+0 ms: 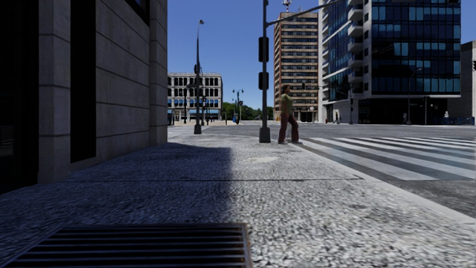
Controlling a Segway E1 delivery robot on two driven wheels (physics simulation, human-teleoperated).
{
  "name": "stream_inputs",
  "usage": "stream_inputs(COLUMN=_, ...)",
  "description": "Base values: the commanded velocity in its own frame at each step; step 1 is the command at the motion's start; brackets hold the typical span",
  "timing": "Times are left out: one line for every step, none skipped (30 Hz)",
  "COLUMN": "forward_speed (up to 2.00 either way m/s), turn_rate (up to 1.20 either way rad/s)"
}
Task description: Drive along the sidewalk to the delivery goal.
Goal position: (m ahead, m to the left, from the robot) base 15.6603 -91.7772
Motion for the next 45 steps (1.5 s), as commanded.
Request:
stream_inputs(forward_speed=2.00, turn_rate=0.00)
stream_inputs(forward_speed=2.00, turn_rate=0.00)
stream_inputs(forward_speed=2.00, turn_rate=0.00)
stream_inputs(forward_speed=2.00, turn_rate=0.00)
stream_inputs(forward_speed=2.00, turn_rate=0.00)
stream_inputs(forward_speed=2.00, turn_rate=0.00)
stream_inputs(forward_speed=2.00, turn_rate=0.00)
stream_inputs(forward_speed=2.00, turn_rate=0.00)
stream_inputs(forward_speed=2.00, turn_rate=0.00)
stream_inputs(forward_speed=2.00, turn_rate=0.00)
stream_inputs(forward_speed=2.00, turn_rate=0.00)
stream_inputs(forward_speed=2.00, turn_rate=0.00)
stream_inputs(forward_speed=2.00, turn_rate=0.00)
stream_inputs(forward_speed=2.00, turn_rate=0.00)
stream_inputs(forward_speed=2.00, turn_rate=0.00)
stream_inputs(forward_speed=2.00, turn_rate=0.00)
stream_inputs(forward_speed=2.00, turn_rate=0.00)
stream_inputs(forward_speed=2.00, turn_rate=0.00)
stream_inputs(forward_speed=2.00, turn_rate=0.00)
stream_inputs(forward_speed=2.00, turn_rate=0.00)
stream_inputs(forward_speed=2.00, turn_rate=0.00)
stream_inputs(forward_speed=2.00, turn_rate=0.00)
stream_inputs(forward_speed=2.00, turn_rate=0.00)
stream_inputs(forward_speed=2.00, turn_rate=0.00)
stream_inputs(forward_speed=2.00, turn_rate=0.00)
stream_inputs(forward_speed=2.00, turn_rate=0.00)
stream_inputs(forward_speed=2.00, turn_rate=0.00)
stream_inputs(forward_speed=2.00, turn_rate=0.00)
stream_inputs(forward_speed=2.00, turn_rate=0.00)
stream_inputs(forward_speed=2.00, turn_rate=0.00)
stream_inputs(forward_speed=2.00, turn_rate=-0.07)
stream_inputs(forward_speed=2.00, turn_rate=-0.10)
stream_inputs(forward_speed=2.00, turn_rate=-0.10)
stream_inputs(forward_speed=2.00, turn_rate=-0.12)
stream_inputs(forward_speed=2.00, turn_rate=-0.22)
stream_inputs(forward_speed=2.00, turn_rate=-0.34)
stream_inputs(forward_speed=2.00, turn_rate=-0.34)
stream_inputs(forward_speed=1.99, turn_rate=-0.47)
stream_inputs(forward_speed=1.77, turn_rate=-0.55)
stream_inputs(forward_speed=1.45, turn_rate=-0.57)
stream_inputs(forward_speed=1.45, turn_rate=-0.57)
stream_inputs(forward_speed=1.37, turn_rate=-0.58)
stream_inputs(forward_speed=1.34, turn_rate=-0.58)
stream_inputs(forward_speed=1.34, turn_rate=-0.58)
stream_inputs(forward_speed=1.34, turn_rate=-0.58)
